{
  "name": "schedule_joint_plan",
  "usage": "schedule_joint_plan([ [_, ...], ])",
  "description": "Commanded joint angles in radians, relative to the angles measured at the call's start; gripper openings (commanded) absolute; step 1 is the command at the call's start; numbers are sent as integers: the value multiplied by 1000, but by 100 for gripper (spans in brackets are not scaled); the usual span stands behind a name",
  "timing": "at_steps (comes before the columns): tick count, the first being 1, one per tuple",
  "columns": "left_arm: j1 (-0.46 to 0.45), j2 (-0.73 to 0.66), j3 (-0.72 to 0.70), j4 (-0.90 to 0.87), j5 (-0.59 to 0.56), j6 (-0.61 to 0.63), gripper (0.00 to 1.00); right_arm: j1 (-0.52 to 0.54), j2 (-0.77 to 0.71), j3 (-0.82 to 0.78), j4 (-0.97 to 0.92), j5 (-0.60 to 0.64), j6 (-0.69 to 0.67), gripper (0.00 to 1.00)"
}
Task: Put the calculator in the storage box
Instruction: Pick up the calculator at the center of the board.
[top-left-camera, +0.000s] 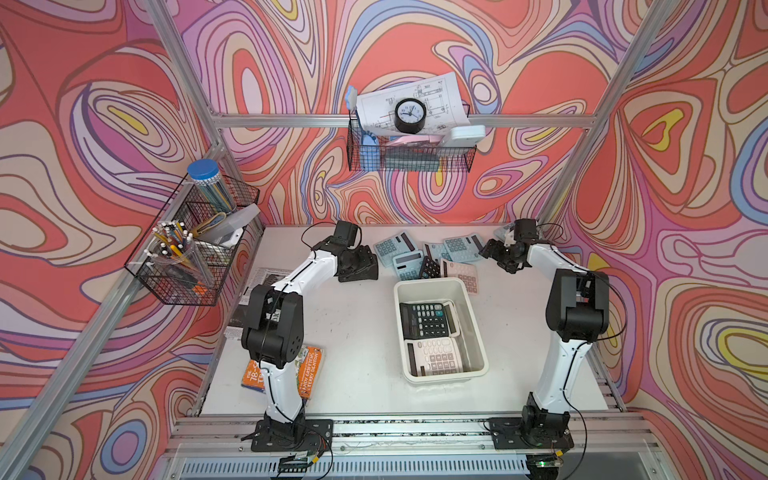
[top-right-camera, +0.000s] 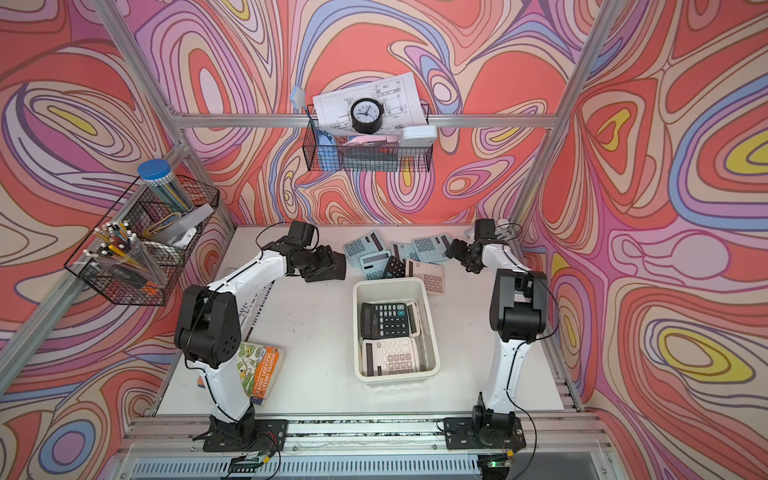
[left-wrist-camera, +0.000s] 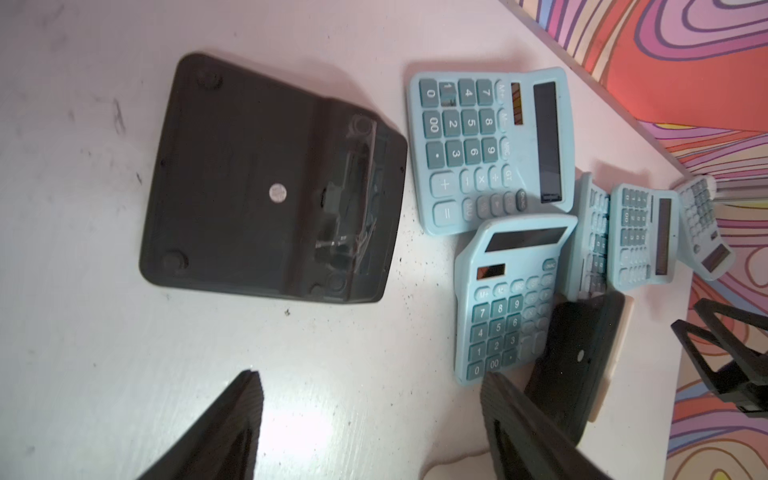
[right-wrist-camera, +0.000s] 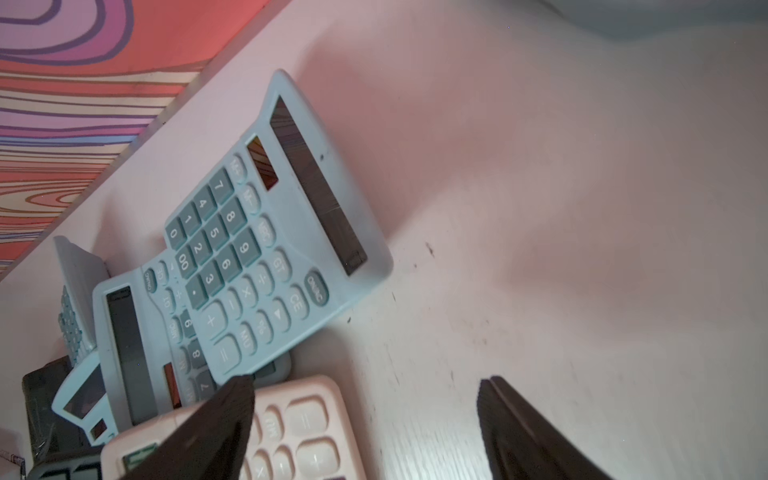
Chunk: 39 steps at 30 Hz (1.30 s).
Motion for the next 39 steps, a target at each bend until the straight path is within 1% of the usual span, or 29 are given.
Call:
schedule_joint_plan([
  [1,8,117,211,-189,-55,159,78,5,80,89,7,-60,-75,86],
  [5,7,307,477,-331,-61,248,78,3,164,190,-34,-65,-112,86],
  [7,7,374,559,-372,-54,271,78,-1,204,240,-63,-77,-126,85],
  [12,7,464,632,-401,-53,311,78,-13,287,318,-101,-114,-133,83],
  [15,2,481,632,-419,-42,319,78,-16,326,342,-109,-160,-137,79],
  [21,-26,438,543,-426,-77,334,76,-16,341,324,-73,-247,-117,67],
  [23,-28,394,465,-401,-74,325,75,-16,330,306,-60,-258,-112,61],
  [27,-28,301,311,-350,-79,308,74,-16,298,259,-28,-281,-101,51],
  [28,-27,276,272,-339,-82,307,74,-16,285,241,-15,-285,-96,48],
  [32,-27,193,147,-314,-92,293,73,-16,228,173,28,-297,-74,28],
  [36,-28,112,26,-272,-64,265,72,-16,168,112,73,-301,-45,17],
  [39,-27,51,-47,-245,-45,245,72,-16,124,79,93,-304,-26,5],
])
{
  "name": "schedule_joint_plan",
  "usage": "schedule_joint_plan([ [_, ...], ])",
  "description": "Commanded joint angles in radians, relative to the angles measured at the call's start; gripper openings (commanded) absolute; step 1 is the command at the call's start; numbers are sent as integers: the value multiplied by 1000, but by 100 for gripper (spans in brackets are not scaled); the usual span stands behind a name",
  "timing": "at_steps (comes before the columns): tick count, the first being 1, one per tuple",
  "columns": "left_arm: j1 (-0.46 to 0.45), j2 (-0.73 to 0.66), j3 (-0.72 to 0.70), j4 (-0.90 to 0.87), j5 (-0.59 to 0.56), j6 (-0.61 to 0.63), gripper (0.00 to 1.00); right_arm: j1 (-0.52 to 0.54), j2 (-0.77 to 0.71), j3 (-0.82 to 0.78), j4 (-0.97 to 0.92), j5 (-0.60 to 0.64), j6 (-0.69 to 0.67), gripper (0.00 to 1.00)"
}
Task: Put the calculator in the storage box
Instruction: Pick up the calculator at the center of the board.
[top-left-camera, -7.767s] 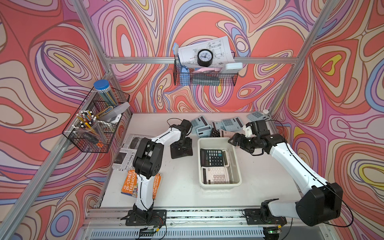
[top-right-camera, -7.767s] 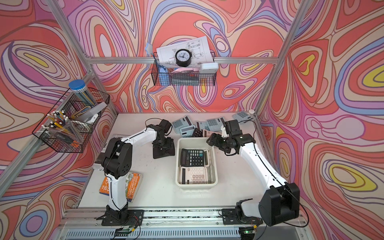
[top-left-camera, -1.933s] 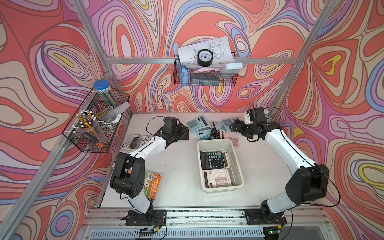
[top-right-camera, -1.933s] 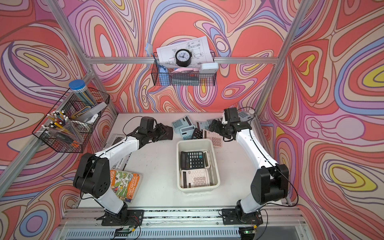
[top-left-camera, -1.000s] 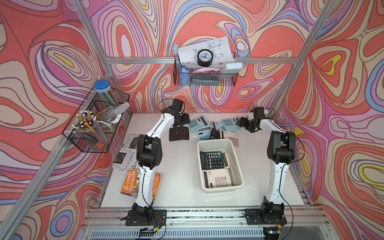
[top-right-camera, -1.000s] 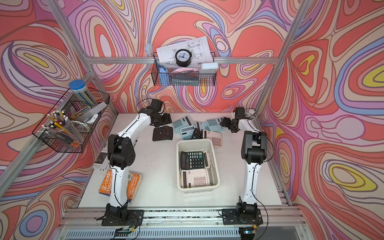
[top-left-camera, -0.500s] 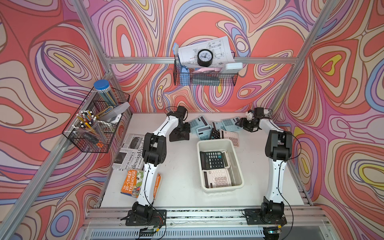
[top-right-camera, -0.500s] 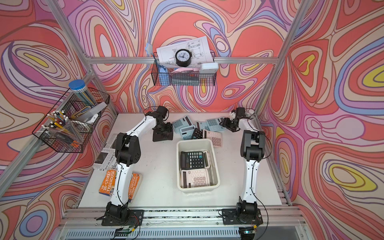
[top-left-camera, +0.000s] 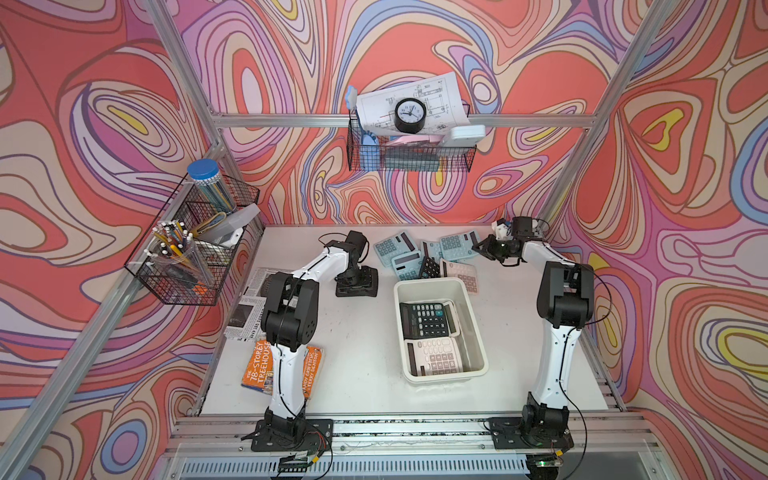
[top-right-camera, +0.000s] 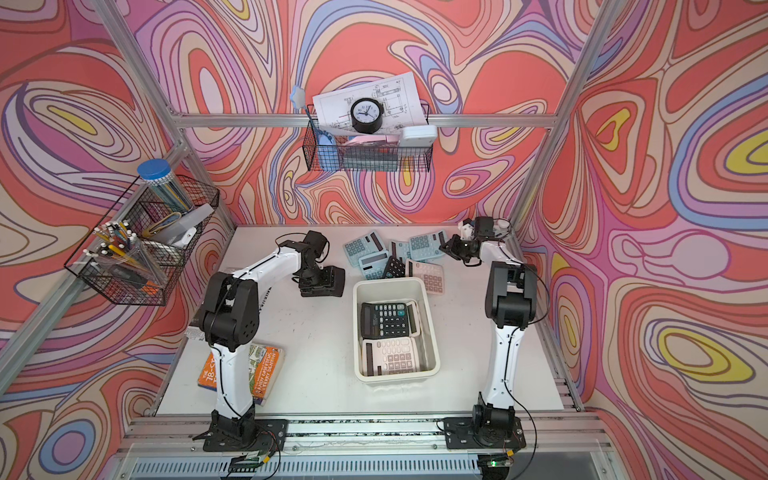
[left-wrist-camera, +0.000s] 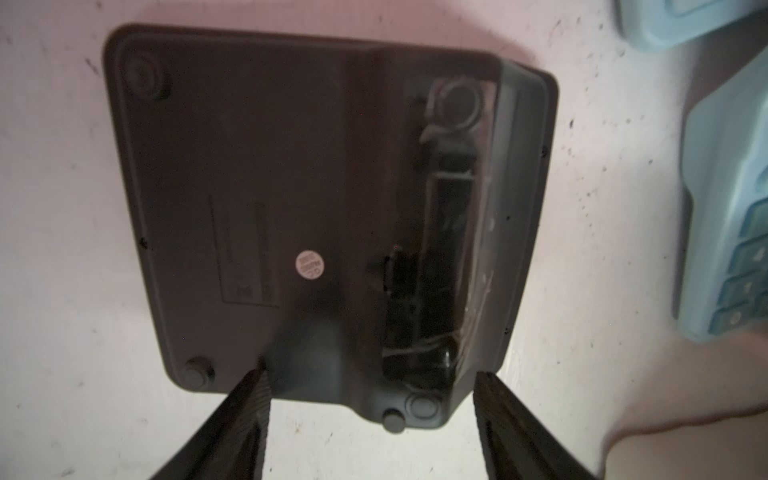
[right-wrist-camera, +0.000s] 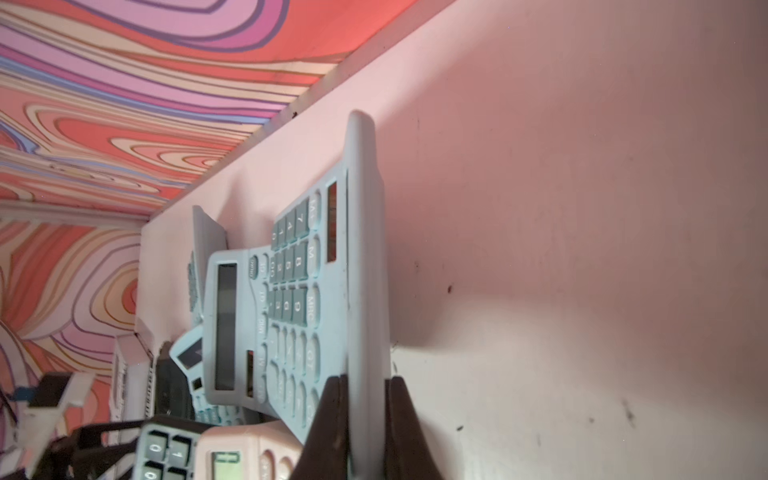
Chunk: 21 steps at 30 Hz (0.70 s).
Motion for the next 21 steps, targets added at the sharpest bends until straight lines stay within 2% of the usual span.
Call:
schedule_joint_plan([
  [1,-1,-78,-57,36,26,-39,72,4,-42,-55,8,40,23,2],
  [10,0,-175,-60,22,-22,-57,74,4,-256,-187,31,85,100,0],
  [15,1,-111,43,-21,-54,-25,77,4,-417,-279,19,133,129,0],
  [21,6,10,182,-58,-70,14,79,6,-638,-409,13,97,162,0],
])
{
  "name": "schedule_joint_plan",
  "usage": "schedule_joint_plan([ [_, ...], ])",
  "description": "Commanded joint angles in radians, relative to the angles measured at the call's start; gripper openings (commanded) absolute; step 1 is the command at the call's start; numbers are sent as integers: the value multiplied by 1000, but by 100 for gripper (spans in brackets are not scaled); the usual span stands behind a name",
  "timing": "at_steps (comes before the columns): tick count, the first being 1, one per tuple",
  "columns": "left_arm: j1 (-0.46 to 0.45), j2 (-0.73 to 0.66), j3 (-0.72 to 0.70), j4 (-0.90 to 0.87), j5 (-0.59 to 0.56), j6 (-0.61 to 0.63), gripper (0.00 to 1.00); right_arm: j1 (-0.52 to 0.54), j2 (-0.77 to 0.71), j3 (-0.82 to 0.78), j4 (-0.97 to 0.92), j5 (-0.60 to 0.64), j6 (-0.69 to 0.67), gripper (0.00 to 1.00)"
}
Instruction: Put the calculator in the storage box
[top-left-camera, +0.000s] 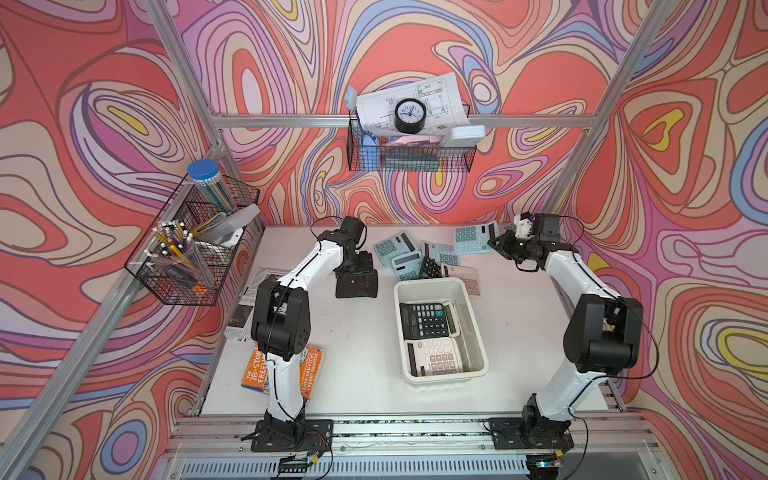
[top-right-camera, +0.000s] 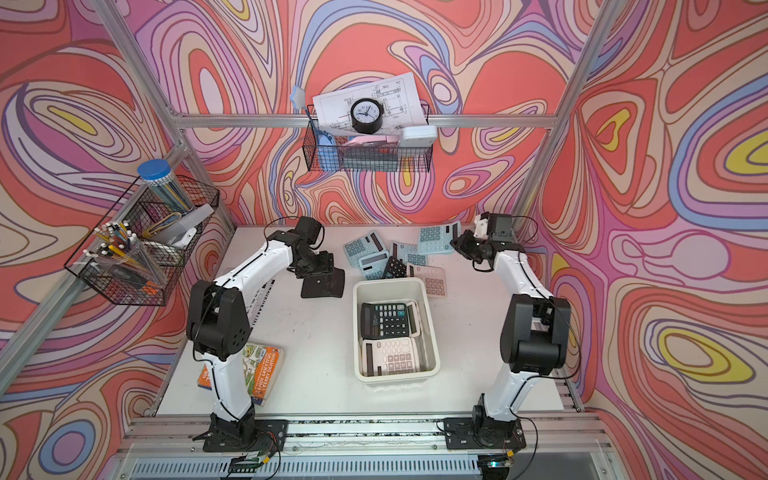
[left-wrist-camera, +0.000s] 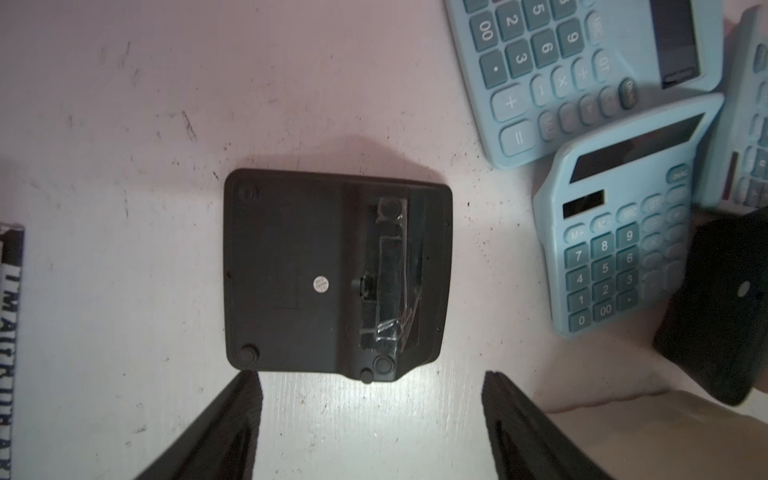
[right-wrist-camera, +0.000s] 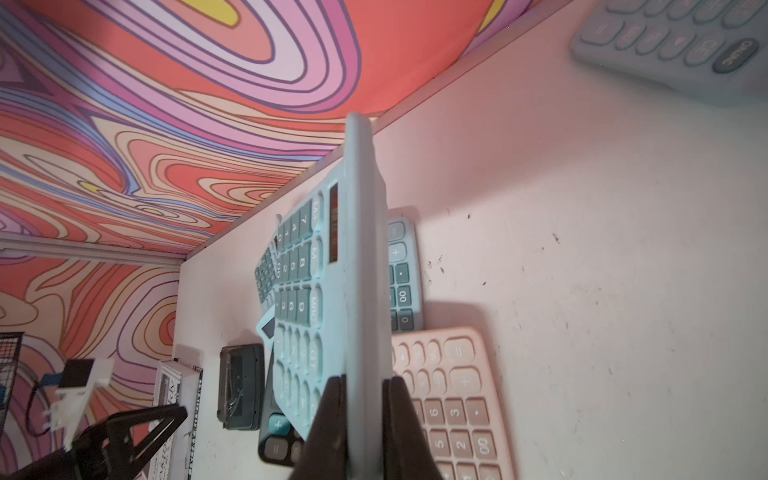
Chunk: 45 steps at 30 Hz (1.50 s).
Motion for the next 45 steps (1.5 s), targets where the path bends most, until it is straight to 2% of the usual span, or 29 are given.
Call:
schedule_joint_plan([
  [1,8,77,67,-61,-25,34,79,5,-120,-57,6,-32,33,0],
  [9,11,226,243,-109,-58,65,80,23,-394,-186,-92,-115,53,0],
  [13,12,268,278,-122,-45,61,80,69,-507,-220,-189,-72,53,0],
  [17,9,242,202,-92,-27,38,78,132,-610,-271,-255,-49,59,0],
  [23,10,126,-16,13,-2,-13,74,261,-715,-356,-287,12,113,0],
  [27,9,90,-93,33,-32,-27,71,336,-726,-385,-284,72,136,0],
  [32,10,37,-189,66,2,-49,65,408,-696,-402,-283,178,144,0],
  [45,8,-202,-447,136,54,-105,66,633,-568,-381,-249,435,242,0],
])
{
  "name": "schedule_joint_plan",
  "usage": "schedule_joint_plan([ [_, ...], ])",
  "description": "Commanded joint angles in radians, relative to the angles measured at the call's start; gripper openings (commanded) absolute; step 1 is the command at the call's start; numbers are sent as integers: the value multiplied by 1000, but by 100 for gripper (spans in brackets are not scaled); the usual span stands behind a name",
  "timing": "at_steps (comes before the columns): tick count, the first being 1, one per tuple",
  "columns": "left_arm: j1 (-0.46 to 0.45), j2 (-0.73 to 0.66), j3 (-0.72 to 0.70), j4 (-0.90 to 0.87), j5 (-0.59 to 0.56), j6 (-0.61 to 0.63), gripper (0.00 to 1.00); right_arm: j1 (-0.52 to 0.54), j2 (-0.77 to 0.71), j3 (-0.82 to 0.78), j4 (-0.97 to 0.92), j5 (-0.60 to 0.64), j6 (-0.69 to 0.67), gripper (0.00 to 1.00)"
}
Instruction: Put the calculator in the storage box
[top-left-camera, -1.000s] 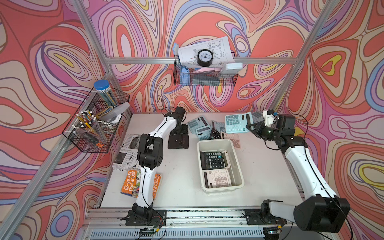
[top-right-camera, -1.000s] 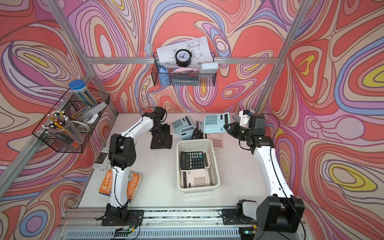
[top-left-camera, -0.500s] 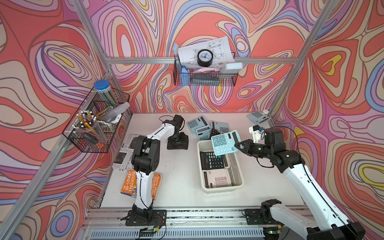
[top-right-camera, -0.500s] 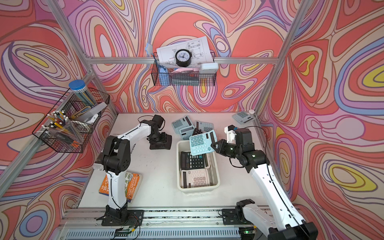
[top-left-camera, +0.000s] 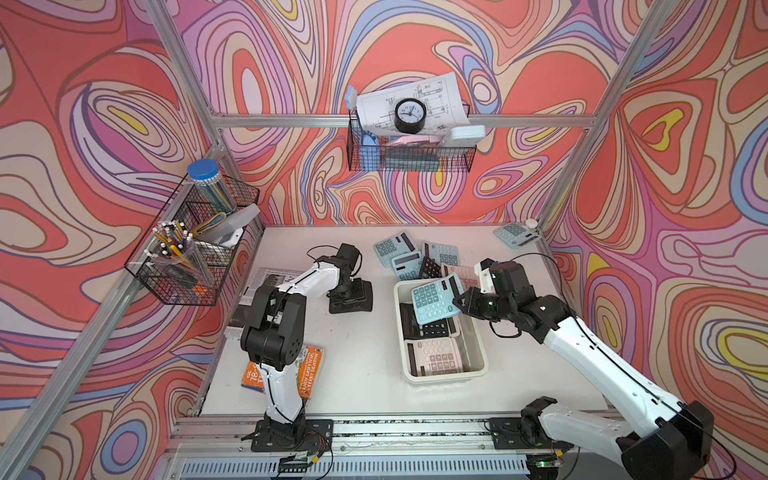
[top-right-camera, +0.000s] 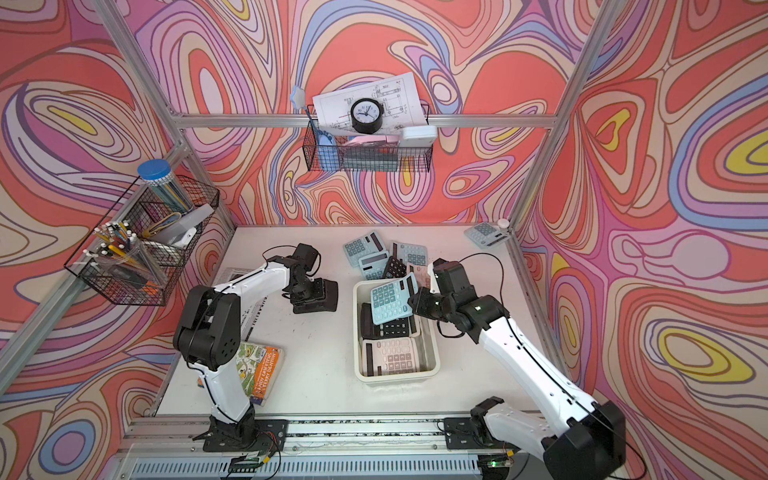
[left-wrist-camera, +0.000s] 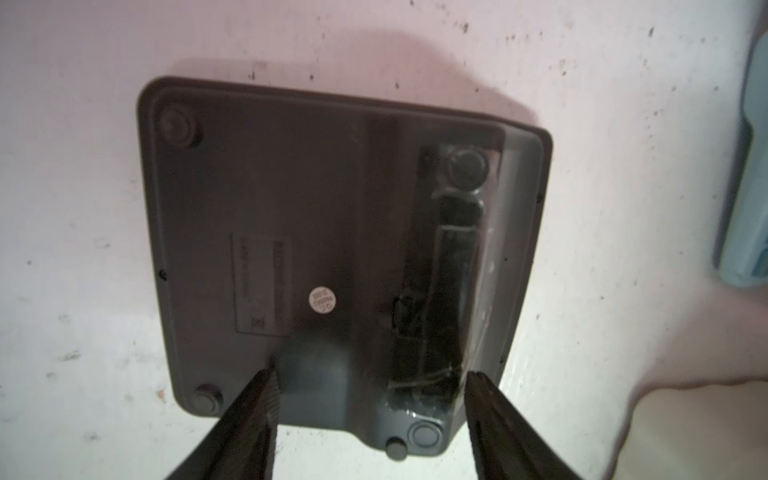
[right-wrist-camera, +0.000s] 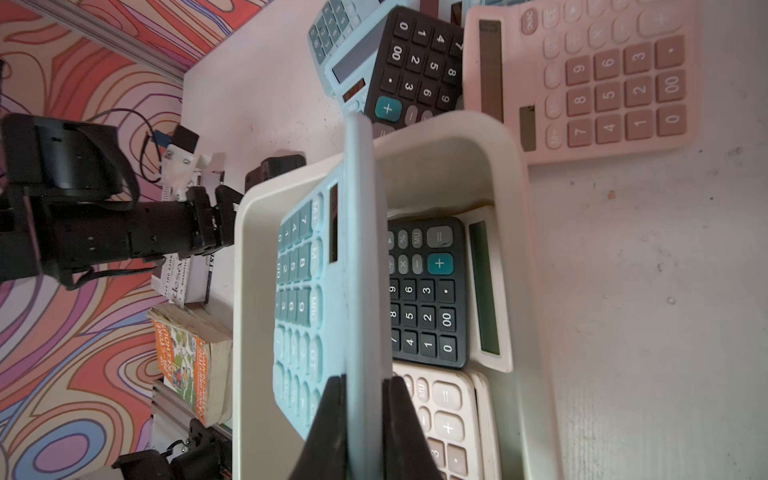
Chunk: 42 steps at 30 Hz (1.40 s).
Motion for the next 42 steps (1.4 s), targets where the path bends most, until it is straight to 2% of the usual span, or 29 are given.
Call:
schedule_joint_plan([
  [1,1,-64,-29,7,16,-24,67,48,23,17,32,118,52,0],
  [6,23,-64,49,-39,7,-12,73,91,50,-8,57,190,79,0],
  [10,47,31,205,-105,-32,29,77,97,71,-37,106,197,96,0],
  [17,87,182,364,-131,20,38,78,121,125,-47,133,191,116,1],
  [23,117,312,487,-164,38,52,78,123,141,-32,118,186,111,27],
  [26,119,353,523,-171,40,58,78,123,136,-11,83,197,100,35],
  [34,135,370,442,-98,52,57,78,124,126,84,-20,241,41,40],
  [42,136,286,281,-47,63,38,78,121,132,217,-172,338,-52,45],
])
